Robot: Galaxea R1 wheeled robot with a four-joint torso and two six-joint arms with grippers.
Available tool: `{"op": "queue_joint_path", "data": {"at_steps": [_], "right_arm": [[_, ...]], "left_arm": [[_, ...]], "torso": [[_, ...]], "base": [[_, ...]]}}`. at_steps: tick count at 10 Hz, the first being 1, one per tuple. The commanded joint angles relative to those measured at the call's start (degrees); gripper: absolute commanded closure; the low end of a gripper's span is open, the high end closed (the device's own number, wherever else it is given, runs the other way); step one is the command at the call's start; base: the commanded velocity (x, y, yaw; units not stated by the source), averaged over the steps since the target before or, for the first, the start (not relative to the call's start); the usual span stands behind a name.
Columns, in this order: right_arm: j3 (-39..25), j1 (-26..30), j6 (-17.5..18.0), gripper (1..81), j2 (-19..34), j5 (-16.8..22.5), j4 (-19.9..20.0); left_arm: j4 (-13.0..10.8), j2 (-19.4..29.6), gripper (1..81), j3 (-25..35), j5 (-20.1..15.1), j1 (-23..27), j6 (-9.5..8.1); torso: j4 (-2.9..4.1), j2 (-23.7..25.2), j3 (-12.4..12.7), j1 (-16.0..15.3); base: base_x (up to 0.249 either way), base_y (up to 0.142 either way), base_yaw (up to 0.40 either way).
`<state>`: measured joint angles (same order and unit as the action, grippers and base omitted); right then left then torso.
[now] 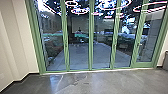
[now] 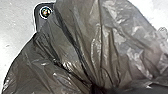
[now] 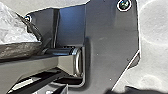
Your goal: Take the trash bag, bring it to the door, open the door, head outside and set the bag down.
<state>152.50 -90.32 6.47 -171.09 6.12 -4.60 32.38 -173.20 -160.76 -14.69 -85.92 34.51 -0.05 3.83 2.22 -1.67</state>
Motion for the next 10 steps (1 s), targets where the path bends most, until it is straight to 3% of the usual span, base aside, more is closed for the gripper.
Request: {"op": "queue_joint_path", "data": {"at_steps": [1,10], "right_arm": [[-0.11,2.9,-0.15,1.0,-0.24,3.37,-0.41],[-0.02,2.82,-0.15,1.0,-0.24,3.37,-0.41]], "left_arm": [[0.14,0.05,81.1,-0.08,-4.73,3.43,0.47],[0.23,-0.13,81.1,-0.08,-4.56,3.43,0.47]], "torso": [[0.0,0.0,0.0,0.0],[0.0,0.0,0.0,0.0]], "base": [[0.0,0.0,-0.342],[0.0,0.0,-0.336]]}}
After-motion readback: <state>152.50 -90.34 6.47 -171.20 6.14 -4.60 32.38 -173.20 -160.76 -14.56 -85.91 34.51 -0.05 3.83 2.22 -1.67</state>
